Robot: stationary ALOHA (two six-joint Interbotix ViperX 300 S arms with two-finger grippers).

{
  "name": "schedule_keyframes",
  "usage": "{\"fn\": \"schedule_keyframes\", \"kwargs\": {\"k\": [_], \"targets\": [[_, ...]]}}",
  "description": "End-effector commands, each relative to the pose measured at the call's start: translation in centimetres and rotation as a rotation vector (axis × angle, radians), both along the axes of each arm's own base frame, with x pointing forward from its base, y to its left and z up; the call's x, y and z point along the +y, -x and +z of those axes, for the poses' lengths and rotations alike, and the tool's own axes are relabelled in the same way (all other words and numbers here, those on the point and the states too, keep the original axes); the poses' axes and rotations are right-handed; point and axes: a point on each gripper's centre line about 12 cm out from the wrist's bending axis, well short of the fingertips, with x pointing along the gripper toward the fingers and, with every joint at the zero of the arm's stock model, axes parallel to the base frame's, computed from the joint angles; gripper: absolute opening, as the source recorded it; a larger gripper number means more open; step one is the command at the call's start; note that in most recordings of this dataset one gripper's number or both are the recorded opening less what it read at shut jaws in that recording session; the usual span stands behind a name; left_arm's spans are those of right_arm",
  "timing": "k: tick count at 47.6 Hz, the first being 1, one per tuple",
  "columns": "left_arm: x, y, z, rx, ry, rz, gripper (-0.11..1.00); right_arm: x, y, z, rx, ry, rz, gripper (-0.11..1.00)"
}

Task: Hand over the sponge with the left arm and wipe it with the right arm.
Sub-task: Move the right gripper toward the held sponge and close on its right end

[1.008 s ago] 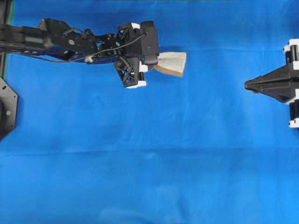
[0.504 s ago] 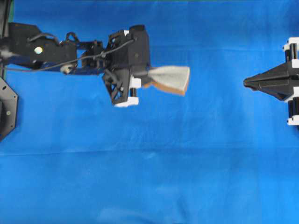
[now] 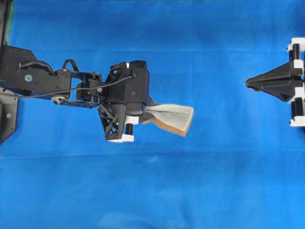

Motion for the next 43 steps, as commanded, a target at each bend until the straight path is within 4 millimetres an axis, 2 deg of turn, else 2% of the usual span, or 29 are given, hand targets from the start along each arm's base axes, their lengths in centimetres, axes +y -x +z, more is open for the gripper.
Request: {"fn": "schedule_keyframes", "kwargs": {"k": [1, 14, 25, 27, 32, 36, 39, 43], "targets": [[-0.1, 0.1, 1.1, -0.034, 0.002, 0.0, 0.21, 0.0, -0.6, 1.1, -0.015, -0.017, -0.003, 0.01], [0.2, 0.1, 1.1, -0.037, 0.002, 0.007, 0.21, 1.1, -3.1, 1.7, 0.073, -0.07, 0.042, 0.01], [0.2, 0.1, 1.0, -0.038, -0.001, 0.006, 0.21, 1.5, -5.9, 0.9, 0.176, -0.116, 0.043, 0.02], [0.2, 0.1, 1.0, -0.038, -0.002, 0.005, 0.21, 1.5, -6.4, 0.8, 0.185, -0.124, 0.041, 0.09], [0.3, 0.0, 1.1, -0.04, -0.004, 0.003, 0.21, 1.5, -7.5, 0.3, 0.215, -0.142, 0.036, 0.42], [0.4, 0.0, 1.1, -0.04, -0.006, 0.005, 0.21, 1.5, -8.3, -0.1, 0.232, -0.144, 0.034, 0.64], [0.4, 0.0, 1.2, -0.042, -0.005, 0.008, 0.21, 1.5, -9.0, -0.3, 0.244, -0.147, 0.032, 0.73], [0.4, 0.0, 1.2, -0.042, -0.005, 0.008, 0.21, 1.5, -9.9, -0.7, 0.262, -0.157, 0.028, 0.73]]}}
